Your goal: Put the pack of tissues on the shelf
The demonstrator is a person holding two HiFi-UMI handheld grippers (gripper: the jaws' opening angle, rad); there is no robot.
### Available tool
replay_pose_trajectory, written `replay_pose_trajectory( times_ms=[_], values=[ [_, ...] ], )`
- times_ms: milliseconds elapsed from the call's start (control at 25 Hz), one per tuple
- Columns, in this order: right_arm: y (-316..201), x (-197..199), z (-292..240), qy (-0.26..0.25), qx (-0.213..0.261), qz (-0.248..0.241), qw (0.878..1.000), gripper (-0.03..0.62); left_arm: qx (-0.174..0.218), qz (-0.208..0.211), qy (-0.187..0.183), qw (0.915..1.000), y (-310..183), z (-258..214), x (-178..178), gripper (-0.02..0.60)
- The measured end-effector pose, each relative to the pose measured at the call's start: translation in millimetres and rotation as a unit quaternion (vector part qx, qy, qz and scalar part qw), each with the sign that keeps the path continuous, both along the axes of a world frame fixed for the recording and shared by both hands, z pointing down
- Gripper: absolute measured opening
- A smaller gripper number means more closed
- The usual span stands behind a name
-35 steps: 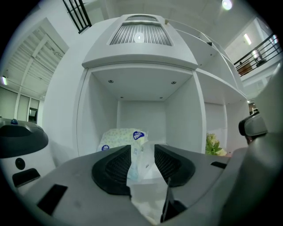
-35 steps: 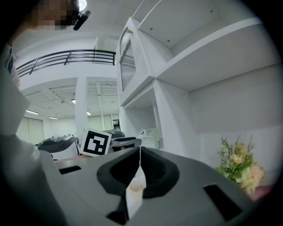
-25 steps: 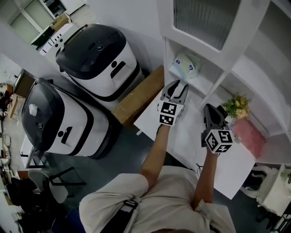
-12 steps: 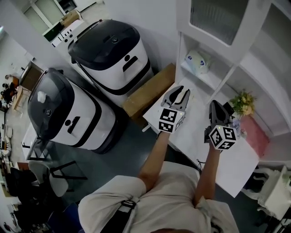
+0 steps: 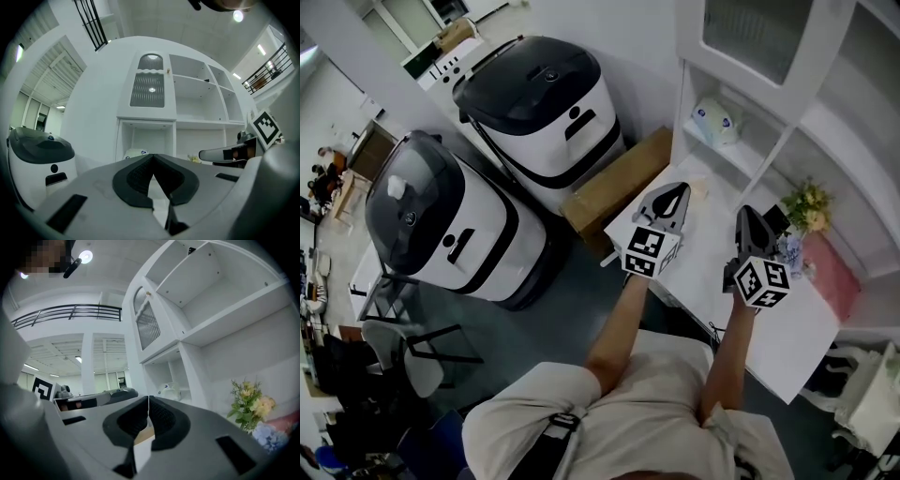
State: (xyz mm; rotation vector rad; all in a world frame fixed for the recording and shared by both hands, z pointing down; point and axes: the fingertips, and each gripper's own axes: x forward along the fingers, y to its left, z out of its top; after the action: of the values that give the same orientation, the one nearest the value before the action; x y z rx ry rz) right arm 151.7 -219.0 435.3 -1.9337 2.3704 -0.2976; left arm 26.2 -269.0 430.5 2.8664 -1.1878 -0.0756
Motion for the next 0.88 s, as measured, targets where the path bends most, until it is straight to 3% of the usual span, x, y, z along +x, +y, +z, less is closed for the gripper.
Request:
replay_pose_trajectory(
  times_ms=[880],
  values=[
    [2, -13, 0, 0.015, 0.01, -0.016, 1.0, 0.069, 0.013, -0.004, -0.007, 0.9999, 21, -4, -11, 0.011]
  ],
)
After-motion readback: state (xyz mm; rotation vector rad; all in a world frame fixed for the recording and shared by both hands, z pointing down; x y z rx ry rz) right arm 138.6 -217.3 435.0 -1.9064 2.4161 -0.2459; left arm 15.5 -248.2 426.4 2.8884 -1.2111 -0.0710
